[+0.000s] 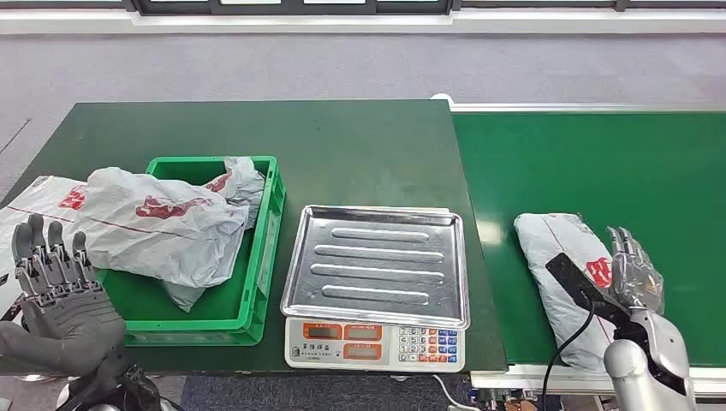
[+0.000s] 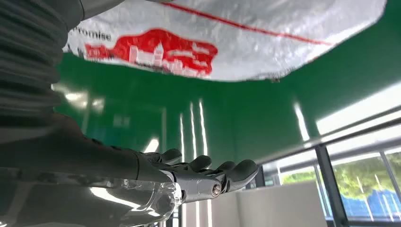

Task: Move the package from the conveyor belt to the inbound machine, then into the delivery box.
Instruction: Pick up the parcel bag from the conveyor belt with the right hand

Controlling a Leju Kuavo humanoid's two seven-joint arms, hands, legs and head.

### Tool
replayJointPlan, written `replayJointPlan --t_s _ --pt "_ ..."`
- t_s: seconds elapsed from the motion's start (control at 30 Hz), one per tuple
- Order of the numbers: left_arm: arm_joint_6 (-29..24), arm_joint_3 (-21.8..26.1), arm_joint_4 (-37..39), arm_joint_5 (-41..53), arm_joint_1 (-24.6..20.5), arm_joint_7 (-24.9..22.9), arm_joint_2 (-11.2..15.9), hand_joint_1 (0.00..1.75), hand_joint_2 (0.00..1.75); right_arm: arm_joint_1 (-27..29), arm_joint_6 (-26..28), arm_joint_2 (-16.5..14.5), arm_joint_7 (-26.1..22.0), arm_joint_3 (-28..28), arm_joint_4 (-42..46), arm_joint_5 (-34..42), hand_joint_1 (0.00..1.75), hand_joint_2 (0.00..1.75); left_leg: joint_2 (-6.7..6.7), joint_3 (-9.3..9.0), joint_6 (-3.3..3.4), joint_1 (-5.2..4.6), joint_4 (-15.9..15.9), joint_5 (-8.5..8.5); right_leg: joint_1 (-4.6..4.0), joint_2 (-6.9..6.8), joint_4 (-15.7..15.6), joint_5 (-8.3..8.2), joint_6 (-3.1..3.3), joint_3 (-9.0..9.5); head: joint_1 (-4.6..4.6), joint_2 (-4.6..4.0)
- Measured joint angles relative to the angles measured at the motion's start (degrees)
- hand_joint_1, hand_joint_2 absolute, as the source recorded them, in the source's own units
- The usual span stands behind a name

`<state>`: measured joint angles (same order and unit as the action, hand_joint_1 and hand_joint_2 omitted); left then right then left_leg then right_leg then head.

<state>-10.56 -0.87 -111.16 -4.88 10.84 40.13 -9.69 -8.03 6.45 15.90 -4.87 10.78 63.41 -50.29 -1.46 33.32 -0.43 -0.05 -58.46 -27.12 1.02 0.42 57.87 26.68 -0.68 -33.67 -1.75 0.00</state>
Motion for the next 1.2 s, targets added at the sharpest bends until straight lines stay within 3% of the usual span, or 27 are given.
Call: replayJointPlan --t_s 0.3,0.47,0.67,0.93,1.0,1.03,1.07,1.13,1.17,1.2 --pt "-0.4 0.0 1.0 0.3 0.4 0.0 0.5 0.0 0.0 -0.9 -1.1 -0.6 7.9 0.0 -6.8 -6.7 0.0 1.75 -0.05 0.03 0.0 0.0 0.0 0.0 0.0 -0.02 0.0 0.01 0.0 -0.01 0.0 0.0" --pt "-0.6 0.0 1.3 0.3 0.5 0.0 0.7 0.0 0.0 -1.0 -1.2 -0.6 9.7 -0.1 -8.9 -8.3 0.0 1.75 -0.04 0.02 0.0 0.0 0.0 -0.01 0.0 -0.02 0.0 0.01 -0.01 -0.01 0.0 0.0" --pt "-0.9 -0.9 1.5 0.4 0.5 -1.0 0.9 0.0 0.0 -0.5 -6.0 -0.7 15.9 -0.8 -10.1 -14.2 0.0 1.75 -0.07 -0.02 0.0 0.0 0.0 -0.01 -0.01 -0.02 0.0 0.01 -0.01 0.01 0.0 0.0" --pt "-0.9 -1.8 2.2 1.8 -0.1 -3.2 0.9 0.0 0.0 0.1 -9.2 -1.9 13.2 -1.3 -14.4 -16.4 0.0 1.75 0.11 -0.28 0.02 0.07 0.0 -0.11 -0.08 0.09 -0.1 0.07 0.0 0.22 0.01 0.0" --pt "-0.9 -1.9 2.3 1.9 -0.1 -3.4 0.9 0.0 0.0 0.0 -9.5 -2.1 12.7 -1.7 -15.3 -16.4 0.17 1.75 0.18 -0.46 0.06 0.11 0.0 -0.18 -0.12 0.13 -0.1 0.13 0.0 0.38 0.01 0.0" --pt "-0.8 -2.0 2.3 1.9 -0.2 -3.4 0.9 0.0 0.0 -0.1 -9.6 -2.1 12.5 -1.8 -15.7 -16.3 0.38 1.75 0.2 -0.55 0.07 0.13 0.0 -0.21 -0.15 0.13 -0.2 0.15 -0.01 0.47 0.01 0.01" --pt "-0.8 -2.0 2.3 1.9 -0.2 -3.5 0.9 0.0 0.0 -0.1 -9.7 -2.2 12.4 -1.9 -16.0 -16.3 0.81 1.75 0.21 -0.64 0.08 0.15 0.0 -0.22 -0.17 0.13 -0.2 0.16 -0.01 0.57 0.01 0.0" --pt "-0.8 -2.1 2.4 2.0 -0.2 -3.6 0.9 0.0 0.0 -0.2 -9.9 -2.4 12.0 -2.1 -16.6 -16.3 1.52 1.75 0.23 -0.8 0.09 0.21 0.0 -0.24 -0.23 0.15 -0.3 0.17 -0.01 0.78 0.01 0.0" --pt "-0.7 -2.2 2.4 2.0 -0.3 -3.7 0.9 0.0 0.0 -0.2 -9.9 -2.6 11.7 -2.2 -17.0 -16.4 1.75 1.75 0.24 -0.88 0.08 0.25 0.0 -0.26 -0.26 0.16 -0.3 0.17 -0.01 0.89 0.01 0.0" --pt "-0.7 -2.3 2.5 2.1 -0.3 -3.8 0.9 0.0 0.0 -0.2 -9.8 -2.9 11.3 -2.4 -17.4 -16.7 1.75 1.75 0.25 -0.94 0.08 0.29 0.0 -0.27 -0.3 0.18 -0.4 0.17 -0.01 0.99 0.01 0.0"
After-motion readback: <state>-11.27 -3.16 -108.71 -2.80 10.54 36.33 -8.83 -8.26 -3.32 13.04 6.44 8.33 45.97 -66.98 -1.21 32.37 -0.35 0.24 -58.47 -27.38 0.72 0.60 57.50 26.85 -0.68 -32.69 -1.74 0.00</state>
